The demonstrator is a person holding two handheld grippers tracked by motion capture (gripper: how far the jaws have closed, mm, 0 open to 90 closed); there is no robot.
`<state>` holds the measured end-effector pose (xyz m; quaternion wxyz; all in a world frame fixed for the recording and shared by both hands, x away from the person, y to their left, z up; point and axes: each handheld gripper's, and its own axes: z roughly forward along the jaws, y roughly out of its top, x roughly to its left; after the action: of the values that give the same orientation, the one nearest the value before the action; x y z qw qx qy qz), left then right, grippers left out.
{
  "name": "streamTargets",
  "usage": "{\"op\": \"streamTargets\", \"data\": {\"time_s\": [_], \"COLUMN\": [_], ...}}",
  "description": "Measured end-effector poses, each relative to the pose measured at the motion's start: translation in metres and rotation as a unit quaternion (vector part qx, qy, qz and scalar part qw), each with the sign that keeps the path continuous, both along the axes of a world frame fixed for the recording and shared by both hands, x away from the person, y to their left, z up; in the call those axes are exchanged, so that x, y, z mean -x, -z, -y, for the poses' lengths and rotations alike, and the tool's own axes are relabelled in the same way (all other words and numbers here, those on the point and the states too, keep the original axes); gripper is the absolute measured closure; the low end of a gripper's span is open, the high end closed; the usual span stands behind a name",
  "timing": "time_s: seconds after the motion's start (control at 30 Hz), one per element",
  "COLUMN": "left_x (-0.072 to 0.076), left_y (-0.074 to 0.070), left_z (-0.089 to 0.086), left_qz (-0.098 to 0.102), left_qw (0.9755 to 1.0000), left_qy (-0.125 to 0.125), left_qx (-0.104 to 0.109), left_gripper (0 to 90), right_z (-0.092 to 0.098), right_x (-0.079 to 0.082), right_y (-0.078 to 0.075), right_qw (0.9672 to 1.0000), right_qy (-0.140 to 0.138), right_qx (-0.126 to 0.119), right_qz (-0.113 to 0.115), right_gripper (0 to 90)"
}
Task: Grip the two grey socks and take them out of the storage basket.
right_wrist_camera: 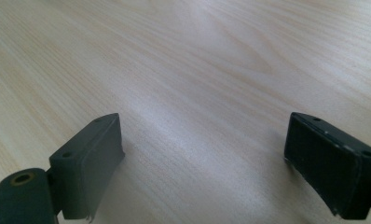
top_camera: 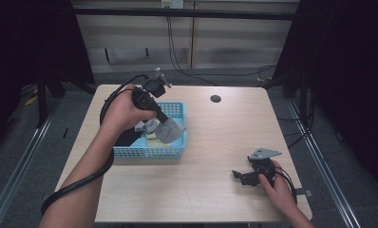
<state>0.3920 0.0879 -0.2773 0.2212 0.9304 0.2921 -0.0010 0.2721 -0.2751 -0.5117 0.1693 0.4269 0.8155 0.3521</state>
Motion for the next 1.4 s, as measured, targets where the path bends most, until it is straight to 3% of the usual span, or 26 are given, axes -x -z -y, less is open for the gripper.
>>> {"op": "streamTargets", "data": {"time_s": [0.37, 0.77, 1.1, 1.4], "left_x": [0.014, 0.030, 0.042, 0.045], "left_y": [-0.009, -0.003, 0.018, 0.040], "left_z": [0.019, 0.043, 0.066, 0.079], "left_qz": [0.009, 0.010, -0.001, -0.011], "left_qw": [0.9993, 0.9972, 0.9948, 0.9929], "left_qy": [0.032, 0.071, 0.099, 0.117], "left_qx": [0.014, 0.020, 0.022, 0.017], "left_gripper": [87.2, 87.2, 87.1, 86.7], "right_z": [0.000, 0.000, 0.000, 0.000], "right_x": [0.000, 0.000, 0.000, 0.000], "right_y": [0.000, 0.000, 0.000, 0.000], "right_qw": [1.0000, 1.0000, 1.0000, 1.0000], "right_qy": [0.001, 0.000, 0.000, 0.000], "right_qx": [0.000, 0.001, 0.001, 0.001], "right_qz": [0.000, 0.000, 0.001, 0.001], "right_gripper": [10.8, 10.8, 10.8, 10.7]}}
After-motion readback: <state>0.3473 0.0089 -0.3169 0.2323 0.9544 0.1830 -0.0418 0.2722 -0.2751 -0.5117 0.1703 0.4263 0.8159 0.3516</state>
